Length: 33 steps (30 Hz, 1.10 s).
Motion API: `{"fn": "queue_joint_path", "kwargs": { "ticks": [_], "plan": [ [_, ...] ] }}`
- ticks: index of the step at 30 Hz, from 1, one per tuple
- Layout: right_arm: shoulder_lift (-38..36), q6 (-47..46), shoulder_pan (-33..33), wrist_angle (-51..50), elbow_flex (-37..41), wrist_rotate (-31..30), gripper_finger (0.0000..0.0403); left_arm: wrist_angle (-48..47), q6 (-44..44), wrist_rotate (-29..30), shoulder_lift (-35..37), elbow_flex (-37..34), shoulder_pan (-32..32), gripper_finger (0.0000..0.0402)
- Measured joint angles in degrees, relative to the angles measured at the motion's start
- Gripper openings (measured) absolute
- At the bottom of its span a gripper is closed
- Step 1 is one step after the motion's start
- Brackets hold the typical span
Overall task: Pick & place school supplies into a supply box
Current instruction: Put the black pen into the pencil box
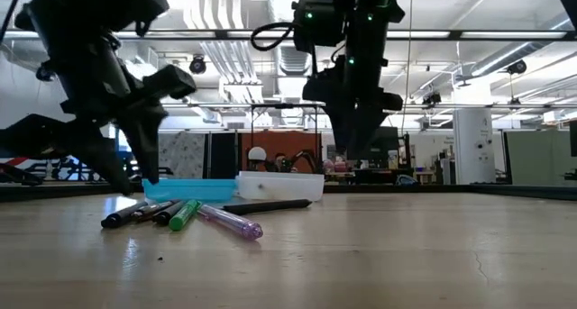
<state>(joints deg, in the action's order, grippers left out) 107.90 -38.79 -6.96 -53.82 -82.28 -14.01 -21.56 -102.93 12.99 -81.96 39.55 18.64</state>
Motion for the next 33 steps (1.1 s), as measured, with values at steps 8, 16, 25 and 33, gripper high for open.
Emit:
{"fn": "queue_joint_path", "kwargs": {
  "ticks": [8, 16, 25, 33],
  "plan": [
    [-1.00, 4.39, -0.48, 0.03, 3.05, -5.16, 0.0211, -5.12, -1.98, -0.36, -9.00, 6.69, 0.10, 0.0127],
    [-5.13, 5.82, -2.33, 4.21, 7.81, -5.70, 0.0210, -8.87, -1.15, -1.02, -10.04, 7.64, 0.04, 0.0125],
    [-10.84, 5.83, -5.89, 7.03, 13.49, -5.68, 0.0210, -11.14, 2.95, -4.01, -9.88, 5.86, -0.23, 0.0061],
    [-14.07, 5.82, -7.46, 10.69, 18.43, -5.68, 0.0210, -10.95, 4.52, -6.08, -10.32, 5.47, -2.52, 0.0010]
  ]
}}
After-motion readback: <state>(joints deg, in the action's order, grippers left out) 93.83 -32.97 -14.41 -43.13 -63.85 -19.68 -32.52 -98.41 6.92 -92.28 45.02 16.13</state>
